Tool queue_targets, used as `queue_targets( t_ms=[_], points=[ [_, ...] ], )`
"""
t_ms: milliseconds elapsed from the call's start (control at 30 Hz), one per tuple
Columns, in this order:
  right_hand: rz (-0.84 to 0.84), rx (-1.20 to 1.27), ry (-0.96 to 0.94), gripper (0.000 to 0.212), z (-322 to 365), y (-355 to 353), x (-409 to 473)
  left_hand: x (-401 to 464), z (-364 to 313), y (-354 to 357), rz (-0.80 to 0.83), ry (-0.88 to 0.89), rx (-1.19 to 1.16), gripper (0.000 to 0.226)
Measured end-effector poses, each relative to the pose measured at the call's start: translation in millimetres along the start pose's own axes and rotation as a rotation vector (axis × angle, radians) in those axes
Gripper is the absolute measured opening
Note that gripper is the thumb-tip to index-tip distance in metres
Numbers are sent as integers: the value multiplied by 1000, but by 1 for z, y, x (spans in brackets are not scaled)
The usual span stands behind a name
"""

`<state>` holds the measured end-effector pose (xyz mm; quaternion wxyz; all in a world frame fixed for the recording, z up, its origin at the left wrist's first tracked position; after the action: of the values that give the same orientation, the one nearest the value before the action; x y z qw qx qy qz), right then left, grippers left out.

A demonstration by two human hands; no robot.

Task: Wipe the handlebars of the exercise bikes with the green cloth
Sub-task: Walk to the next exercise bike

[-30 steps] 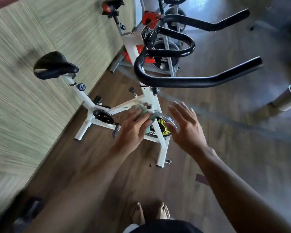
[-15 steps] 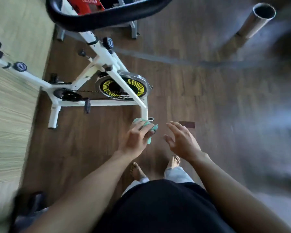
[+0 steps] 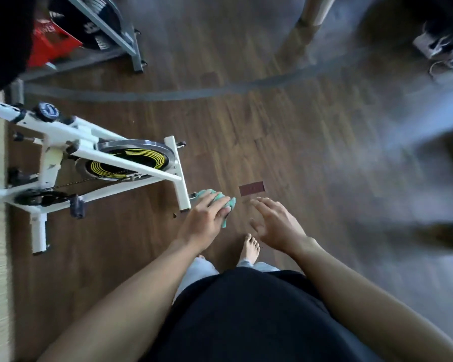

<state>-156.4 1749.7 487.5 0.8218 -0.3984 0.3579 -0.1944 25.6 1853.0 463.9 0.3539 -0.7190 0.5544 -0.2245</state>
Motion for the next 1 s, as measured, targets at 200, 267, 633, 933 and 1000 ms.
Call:
queue_targets(
  t_ms=[200, 267, 633, 933, 1000],
  points=[
    [-27, 39, 39, 50, -44, -44, 31, 65, -26, 19, 21, 26, -9, 48],
    [-42, 38, 64, 51, -56, -59, 45, 87, -28, 25, 10, 58, -10, 48],
    [-11, 44, 174, 37, -101, -150, 164, 259, -19, 32, 38, 53, -97, 60],
    [-73, 86, 129, 41, -107, -215, 279, 378, -10, -2, 8, 41, -84, 54],
    [-61, 99, 123, 34, -113, -226, 305, 399, -7, -8, 4, 14, -77, 51]
  ],
)
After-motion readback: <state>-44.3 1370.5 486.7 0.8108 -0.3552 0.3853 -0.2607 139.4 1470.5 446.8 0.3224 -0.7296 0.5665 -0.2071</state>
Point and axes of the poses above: each hand's wrist, its own x-axis towards the middle knuckle, its own y-axis out of the palm, z = x × y, the point moved 1 cm from there along x, towards the middle knuckle, and after that the axes turned 3 degrees about -x, right-handed, at the moved point
